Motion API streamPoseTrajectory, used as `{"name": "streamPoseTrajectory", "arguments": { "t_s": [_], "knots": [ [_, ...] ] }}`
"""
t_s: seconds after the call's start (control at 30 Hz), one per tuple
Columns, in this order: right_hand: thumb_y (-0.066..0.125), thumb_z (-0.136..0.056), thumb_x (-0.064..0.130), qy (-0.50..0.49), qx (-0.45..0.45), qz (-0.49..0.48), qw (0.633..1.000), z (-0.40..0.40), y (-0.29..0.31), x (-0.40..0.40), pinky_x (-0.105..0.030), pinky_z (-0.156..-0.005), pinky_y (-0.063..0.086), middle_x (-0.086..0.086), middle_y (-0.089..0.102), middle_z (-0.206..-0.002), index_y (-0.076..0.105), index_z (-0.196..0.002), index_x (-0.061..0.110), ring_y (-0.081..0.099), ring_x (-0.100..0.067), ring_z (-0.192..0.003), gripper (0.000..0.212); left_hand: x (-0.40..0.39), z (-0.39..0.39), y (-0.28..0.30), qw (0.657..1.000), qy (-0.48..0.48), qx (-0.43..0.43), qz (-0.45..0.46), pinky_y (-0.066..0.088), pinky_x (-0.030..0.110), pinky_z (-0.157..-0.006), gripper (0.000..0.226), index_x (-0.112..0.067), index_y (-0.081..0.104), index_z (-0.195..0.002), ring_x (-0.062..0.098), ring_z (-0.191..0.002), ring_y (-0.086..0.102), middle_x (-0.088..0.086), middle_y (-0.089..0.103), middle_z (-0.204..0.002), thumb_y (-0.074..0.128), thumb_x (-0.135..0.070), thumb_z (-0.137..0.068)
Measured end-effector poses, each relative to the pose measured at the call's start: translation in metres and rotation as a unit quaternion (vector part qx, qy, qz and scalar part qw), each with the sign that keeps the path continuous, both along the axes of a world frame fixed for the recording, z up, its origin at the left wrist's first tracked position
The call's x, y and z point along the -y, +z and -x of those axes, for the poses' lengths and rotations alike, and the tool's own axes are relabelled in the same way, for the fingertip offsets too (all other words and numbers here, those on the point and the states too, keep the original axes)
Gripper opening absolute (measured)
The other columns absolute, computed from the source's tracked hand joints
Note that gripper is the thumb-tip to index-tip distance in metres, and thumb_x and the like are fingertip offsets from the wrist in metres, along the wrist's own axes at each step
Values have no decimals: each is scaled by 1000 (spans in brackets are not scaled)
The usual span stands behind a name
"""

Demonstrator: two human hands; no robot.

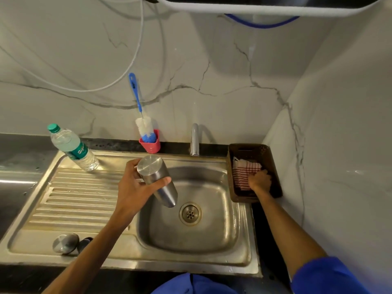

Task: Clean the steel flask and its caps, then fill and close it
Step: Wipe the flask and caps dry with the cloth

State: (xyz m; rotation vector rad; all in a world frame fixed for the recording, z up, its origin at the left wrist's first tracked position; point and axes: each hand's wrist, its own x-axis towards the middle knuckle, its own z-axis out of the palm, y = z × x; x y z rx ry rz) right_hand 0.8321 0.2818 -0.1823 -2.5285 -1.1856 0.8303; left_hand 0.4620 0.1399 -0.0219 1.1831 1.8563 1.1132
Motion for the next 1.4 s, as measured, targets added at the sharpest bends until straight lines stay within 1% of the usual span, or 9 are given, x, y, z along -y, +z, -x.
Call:
{"name": "streamPoseTrajectory", "arguments": {
  "t_s": [0.13,0.23,0.43,0.57,0.87,1.0,1.13,1.23,1.4],
  "knots": [
    [64,-98,30,-15,5,37,999,12,-3,-9,-51,-105,50,-25,50,-143,45,-145,2,53,-43,-129,58,1,3,5,1000,-17,7,0,58,41,-96,94,-25,49,-139,20,-117,64,-3,64,-132,97,-43,-60],
    [58,-103,33,18,-38,51,998,2,5,-16,-30,-68,54,-9,66,-106,63,-124,9,65,-23,-86,32,3,5,6,1000,-26,9,-6,59,39,-94,94,-25,51,-138,17,-113,66,-5,65,-130,98,-42,-59],
    [69,-97,28,-10,-187,-3,982,-5,36,-18,-33,-76,60,-11,71,-101,65,-119,5,69,-23,-87,31,5,-1,-1,999,-42,24,-12,55,26,-86,90,-32,50,-134,2,-105,63,-23,61,-119,96,-43,-58],
    [62,-84,-15,-75,-503,-89,857,-4,110,5,-50,-95,58,-16,74,-116,66,-117,4,69,-35,-111,39,11,-9,-8,996,-21,78,-31,55,20,-86,77,-35,53,-136,-1,-104,69,-21,67,-120,94,-30,-71],
    [65,-94,5,-120,-713,-111,682,74,167,113,-42,-97,58,-16,73,-124,62,-133,5,71,-29,-110,40,41,-63,-40,996,26,81,-31,51,49,-107,91,-66,29,-152,20,-137,57,-17,52,-150,73,-81,-74],
    [69,-93,31,-8,-627,-194,754,121,190,140,-44,-101,55,-6,73,-127,64,-136,20,68,-26,-119,45,34,-66,-37,997,-55,33,-48,48,23,-108,81,-33,45,-154,-3,-133,57,-16,62,-143,83,-49,-84],
    [57,-102,54,291,-315,-329,841,168,196,176,-41,-91,62,11,65,-133,59,-132,33,68,-14,-115,37,31,-70,-28,995,-58,81,-30,60,41,-97,33,-33,62,-131,21,-121,70,-8,72,-125,72,-33,-99],
    [45,-106,56,351,-97,-370,855,192,182,179,-47,-103,56,8,43,-152,39,-146,37,50,-19,-139,44,32,-73,-13,998,-24,18,-54,61,39,-95,25,-28,61,-124,9,-107,70,-18,69,-113,49,-15,-105],
    [38,-107,59,321,-124,-336,877,186,184,147,-45,-109,52,2,61,-145,40,-152,39,57,-15,-134,49,26,-66,-5,984,-69,-128,-106,60,45,-87,60,-12,66,-126,17,-99,66,-1,67,-115,66,-51,-81]
  ]
}}
